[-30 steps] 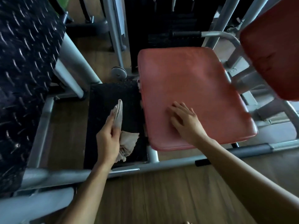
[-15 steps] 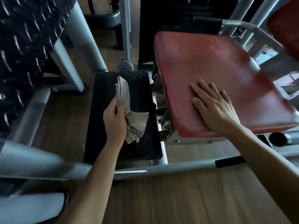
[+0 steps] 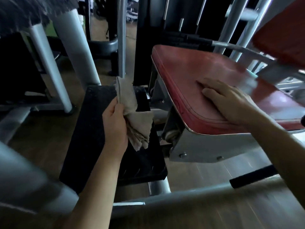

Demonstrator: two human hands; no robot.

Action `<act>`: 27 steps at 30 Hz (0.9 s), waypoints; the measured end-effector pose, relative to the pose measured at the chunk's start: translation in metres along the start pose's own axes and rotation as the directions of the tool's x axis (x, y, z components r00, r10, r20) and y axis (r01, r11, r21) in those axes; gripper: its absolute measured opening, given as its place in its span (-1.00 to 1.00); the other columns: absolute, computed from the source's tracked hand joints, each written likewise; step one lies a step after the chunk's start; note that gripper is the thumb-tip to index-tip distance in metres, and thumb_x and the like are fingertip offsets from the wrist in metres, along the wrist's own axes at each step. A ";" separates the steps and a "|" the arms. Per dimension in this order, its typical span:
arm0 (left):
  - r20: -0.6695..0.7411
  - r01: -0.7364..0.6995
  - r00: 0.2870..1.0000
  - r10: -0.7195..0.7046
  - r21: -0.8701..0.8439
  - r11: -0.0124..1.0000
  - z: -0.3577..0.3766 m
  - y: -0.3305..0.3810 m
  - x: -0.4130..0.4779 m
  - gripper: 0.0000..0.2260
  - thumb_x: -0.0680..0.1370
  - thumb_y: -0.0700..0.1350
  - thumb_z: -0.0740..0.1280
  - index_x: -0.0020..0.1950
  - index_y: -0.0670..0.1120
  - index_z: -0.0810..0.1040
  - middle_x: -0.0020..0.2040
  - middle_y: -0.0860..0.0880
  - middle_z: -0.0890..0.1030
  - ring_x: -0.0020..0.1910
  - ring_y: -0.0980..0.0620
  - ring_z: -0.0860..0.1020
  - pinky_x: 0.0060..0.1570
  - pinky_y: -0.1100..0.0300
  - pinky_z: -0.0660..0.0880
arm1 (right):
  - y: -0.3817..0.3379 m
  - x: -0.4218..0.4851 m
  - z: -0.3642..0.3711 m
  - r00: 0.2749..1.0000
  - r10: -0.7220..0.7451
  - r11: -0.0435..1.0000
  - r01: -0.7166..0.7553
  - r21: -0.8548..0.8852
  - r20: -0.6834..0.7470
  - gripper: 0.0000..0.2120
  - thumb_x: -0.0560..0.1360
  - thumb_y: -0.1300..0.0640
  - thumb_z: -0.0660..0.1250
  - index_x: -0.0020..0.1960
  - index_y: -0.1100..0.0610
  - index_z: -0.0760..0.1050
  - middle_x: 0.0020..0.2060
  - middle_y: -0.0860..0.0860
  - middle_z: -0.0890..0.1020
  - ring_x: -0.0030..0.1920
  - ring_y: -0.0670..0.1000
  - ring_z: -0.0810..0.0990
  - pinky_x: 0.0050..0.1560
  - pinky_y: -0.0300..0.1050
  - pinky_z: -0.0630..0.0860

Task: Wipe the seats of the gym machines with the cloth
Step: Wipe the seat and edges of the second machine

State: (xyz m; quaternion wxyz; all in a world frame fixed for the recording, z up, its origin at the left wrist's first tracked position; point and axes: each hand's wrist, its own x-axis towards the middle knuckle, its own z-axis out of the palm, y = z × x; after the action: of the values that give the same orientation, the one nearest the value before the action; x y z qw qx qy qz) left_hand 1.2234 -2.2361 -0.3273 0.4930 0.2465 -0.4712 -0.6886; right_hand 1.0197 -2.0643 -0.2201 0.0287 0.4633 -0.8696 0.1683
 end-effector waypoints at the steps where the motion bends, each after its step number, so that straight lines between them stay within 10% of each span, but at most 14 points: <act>1: 0.015 0.006 1.000 -0.006 -0.019 1.000 -0.002 -0.004 -0.003 -0.77 0.60 -0.31 0.12 -0.14 -0.20 0.54 -0.28 -0.12 0.48 -0.29 0.01 0.43 -0.26 0.23 0.42 | 0.000 -0.001 0.000 1.000 -0.001 1.000 0.001 -0.002 -0.011 -0.54 0.60 -0.26 0.02 0.50 -0.35 0.22 0.52 -0.29 0.26 0.54 -0.08 0.23 0.52 0.12 0.19; 8: 0.093 -0.004 0.996 0.000 0.042 0.999 0.021 0.004 -0.022 -0.75 0.60 -0.26 0.15 -0.16 -0.11 0.57 -0.28 -0.10 0.49 -0.26 -0.09 0.45 -0.23 0.00 0.41 | -0.004 -0.002 0.001 0.998 0.008 1.000 -0.007 0.029 -0.057 -0.60 0.62 -0.21 0.08 0.46 -0.35 0.29 0.49 -0.30 0.32 0.50 -0.08 0.30 0.48 0.11 0.26; 12: 0.219 0.049 0.972 -0.088 0.177 0.983 0.064 -0.008 -0.046 -0.67 0.59 -0.09 0.15 0.27 -0.03 0.60 0.06 -0.17 0.67 0.09 -0.24 0.62 0.12 -0.24 0.55 | -0.010 -0.005 -0.001 0.996 0.044 0.998 -0.040 0.039 -0.082 -0.60 0.60 -0.18 0.12 0.43 -0.33 0.35 0.46 -0.29 0.38 0.46 -0.06 0.37 0.44 0.07 0.32; 19: 0.196 0.292 0.940 -0.280 -0.033 0.956 0.090 0.004 -0.090 -0.63 0.68 0.12 0.16 0.23 -0.06 0.65 0.14 -0.07 0.69 0.21 0.00 0.62 0.30 0.00 0.50 | -0.017 -0.009 -0.003 0.995 0.047 0.999 -0.044 0.031 -0.085 -0.60 0.62 -0.10 0.14 0.45 -0.24 0.39 0.48 -0.18 0.39 0.47 -0.05 0.35 0.45 -0.02 0.27; 27: 0.141 0.133 0.979 -0.146 0.094 0.987 0.099 -0.010 -0.051 -0.51 0.56 0.20 0.25 0.46 0.08 0.46 0.41 0.06 0.52 0.42 0.08 0.46 0.45 -0.06 0.37 | -0.018 -0.005 -0.003 0.993 0.060 0.997 -0.055 0.053 -0.103 -0.60 0.60 -0.10 0.16 0.42 -0.25 0.41 0.44 -0.19 0.44 0.41 -0.02 0.43 0.38 -0.01 0.32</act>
State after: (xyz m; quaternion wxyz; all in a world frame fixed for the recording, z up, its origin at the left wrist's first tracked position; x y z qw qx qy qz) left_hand 1.1593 -2.1490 -0.2992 0.3964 0.2478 -0.5166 -0.7174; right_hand 1.0368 -2.0680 -0.2133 0.0578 0.4290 -0.8755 0.2147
